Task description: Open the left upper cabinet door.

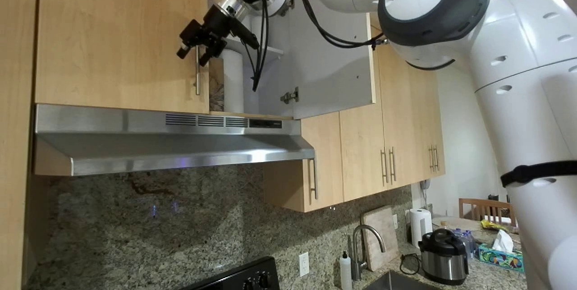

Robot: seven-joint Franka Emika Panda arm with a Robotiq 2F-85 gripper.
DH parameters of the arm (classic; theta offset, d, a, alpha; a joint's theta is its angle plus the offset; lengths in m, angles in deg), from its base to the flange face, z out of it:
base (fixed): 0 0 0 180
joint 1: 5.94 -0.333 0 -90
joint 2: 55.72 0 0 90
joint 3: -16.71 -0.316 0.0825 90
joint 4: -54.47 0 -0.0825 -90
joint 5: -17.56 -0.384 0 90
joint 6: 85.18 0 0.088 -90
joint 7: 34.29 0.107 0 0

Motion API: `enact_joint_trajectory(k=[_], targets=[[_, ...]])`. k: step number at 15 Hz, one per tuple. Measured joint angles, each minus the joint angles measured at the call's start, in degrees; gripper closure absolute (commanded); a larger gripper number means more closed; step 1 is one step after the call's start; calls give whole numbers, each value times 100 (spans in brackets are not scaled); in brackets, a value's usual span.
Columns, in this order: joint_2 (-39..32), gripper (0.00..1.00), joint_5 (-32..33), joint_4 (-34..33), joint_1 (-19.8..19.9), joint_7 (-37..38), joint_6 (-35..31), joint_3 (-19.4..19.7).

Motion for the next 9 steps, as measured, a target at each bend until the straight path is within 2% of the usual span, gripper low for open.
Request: enact_joint_trajectory(k=[4, 9], targets=[[-129, 0, -475, -152, 115, -266, 84, 0], [-307, 0, -1309, -449, 370, -835, 522, -2]])
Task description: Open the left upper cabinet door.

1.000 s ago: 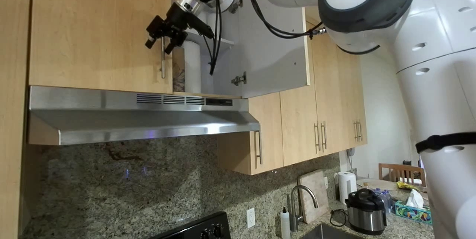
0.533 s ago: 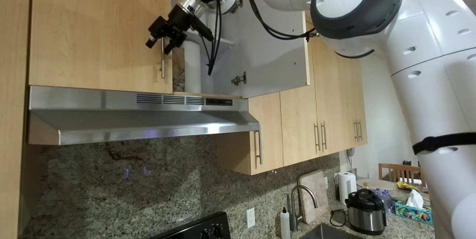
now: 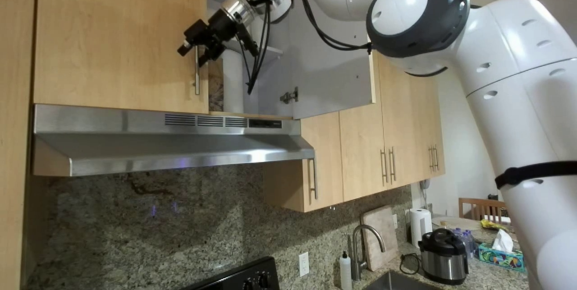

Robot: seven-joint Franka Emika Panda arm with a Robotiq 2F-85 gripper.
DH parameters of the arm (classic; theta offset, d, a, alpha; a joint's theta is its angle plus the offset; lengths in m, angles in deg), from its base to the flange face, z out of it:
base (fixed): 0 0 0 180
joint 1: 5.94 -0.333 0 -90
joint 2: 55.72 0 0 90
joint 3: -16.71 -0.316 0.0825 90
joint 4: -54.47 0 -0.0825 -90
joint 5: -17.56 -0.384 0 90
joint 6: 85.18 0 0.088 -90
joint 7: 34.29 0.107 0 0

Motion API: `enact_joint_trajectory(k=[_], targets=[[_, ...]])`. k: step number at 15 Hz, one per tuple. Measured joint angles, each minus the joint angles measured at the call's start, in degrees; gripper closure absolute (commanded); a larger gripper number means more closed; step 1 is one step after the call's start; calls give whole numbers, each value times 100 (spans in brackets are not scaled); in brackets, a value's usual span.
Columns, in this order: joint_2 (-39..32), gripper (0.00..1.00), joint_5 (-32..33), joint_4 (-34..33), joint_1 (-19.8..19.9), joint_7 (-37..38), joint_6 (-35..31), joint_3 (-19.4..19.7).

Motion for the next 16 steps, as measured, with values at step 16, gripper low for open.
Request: enact_joint_trajectory(k=[16], targets=[[382, 0, -137, 274, 54, -513, 508, -23]])
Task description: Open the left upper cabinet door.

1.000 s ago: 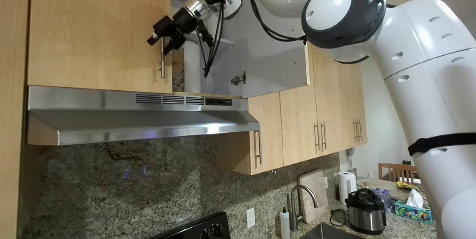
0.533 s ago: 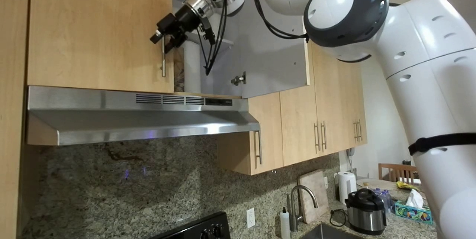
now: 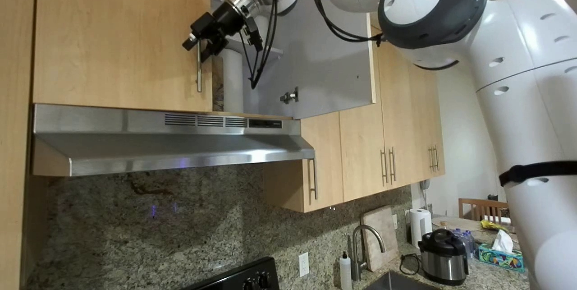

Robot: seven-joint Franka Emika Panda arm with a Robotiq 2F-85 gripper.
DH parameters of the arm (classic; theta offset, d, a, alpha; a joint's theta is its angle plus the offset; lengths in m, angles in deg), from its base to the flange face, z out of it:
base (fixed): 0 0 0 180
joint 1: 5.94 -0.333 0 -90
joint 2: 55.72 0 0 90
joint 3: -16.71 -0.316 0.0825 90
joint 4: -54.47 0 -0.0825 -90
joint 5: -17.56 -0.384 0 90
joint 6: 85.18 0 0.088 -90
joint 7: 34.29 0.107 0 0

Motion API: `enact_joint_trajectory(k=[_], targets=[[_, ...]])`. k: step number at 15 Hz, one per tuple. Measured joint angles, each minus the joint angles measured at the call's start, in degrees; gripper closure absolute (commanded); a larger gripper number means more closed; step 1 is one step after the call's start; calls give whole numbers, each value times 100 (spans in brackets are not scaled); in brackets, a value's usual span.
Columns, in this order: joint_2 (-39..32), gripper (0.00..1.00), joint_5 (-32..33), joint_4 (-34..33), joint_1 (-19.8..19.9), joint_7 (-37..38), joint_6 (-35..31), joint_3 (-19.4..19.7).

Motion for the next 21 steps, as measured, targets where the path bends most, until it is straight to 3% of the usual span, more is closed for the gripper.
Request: enact_joint_trajectory(k=[6, 12, 21], targets=[[719, 0, 689, 930, -248, 103, -944, -114], [1516, 0, 1411, 2067, -353, 765, -2019, -355], [2306, 0, 1548, 2848, -377, 1312, -2029, -645]])
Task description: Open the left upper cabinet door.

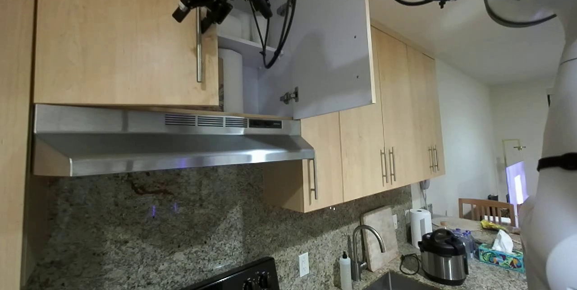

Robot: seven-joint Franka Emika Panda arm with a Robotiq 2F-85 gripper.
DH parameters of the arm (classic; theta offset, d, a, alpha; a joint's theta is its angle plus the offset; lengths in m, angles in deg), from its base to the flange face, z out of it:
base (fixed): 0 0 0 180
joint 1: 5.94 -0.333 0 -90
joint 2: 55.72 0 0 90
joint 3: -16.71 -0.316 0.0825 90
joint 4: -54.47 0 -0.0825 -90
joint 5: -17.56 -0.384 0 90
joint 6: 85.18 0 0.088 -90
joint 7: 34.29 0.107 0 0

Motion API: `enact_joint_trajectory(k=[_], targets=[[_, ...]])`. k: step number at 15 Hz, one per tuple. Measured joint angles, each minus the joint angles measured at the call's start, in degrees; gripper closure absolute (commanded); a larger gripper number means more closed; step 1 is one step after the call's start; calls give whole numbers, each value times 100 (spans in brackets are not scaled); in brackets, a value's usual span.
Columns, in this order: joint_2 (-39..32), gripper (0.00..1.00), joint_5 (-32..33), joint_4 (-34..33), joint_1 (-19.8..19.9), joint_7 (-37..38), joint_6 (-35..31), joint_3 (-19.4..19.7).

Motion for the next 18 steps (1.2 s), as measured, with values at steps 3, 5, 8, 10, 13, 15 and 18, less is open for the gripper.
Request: enact_joint_trajectory(k=[3, 5, 8, 10, 13, 15, 18], targets=[[148, 0, 244, 123, -110, 419, 0, -56], [225, 0, 465, 178, -141, 742, -2, -143], [306, 0, 806, 204, -147, 1249, -2, -322], [355, 0, 998, 231, -150, 1547, 2, -434], [429, 0, 1206, 285, -153, 1834, 14, -559], [461, 0, 1336, 291, -157, 1968, 62, -641], [507, 0, 1523, 291, -163, 2181, 144, -776]])
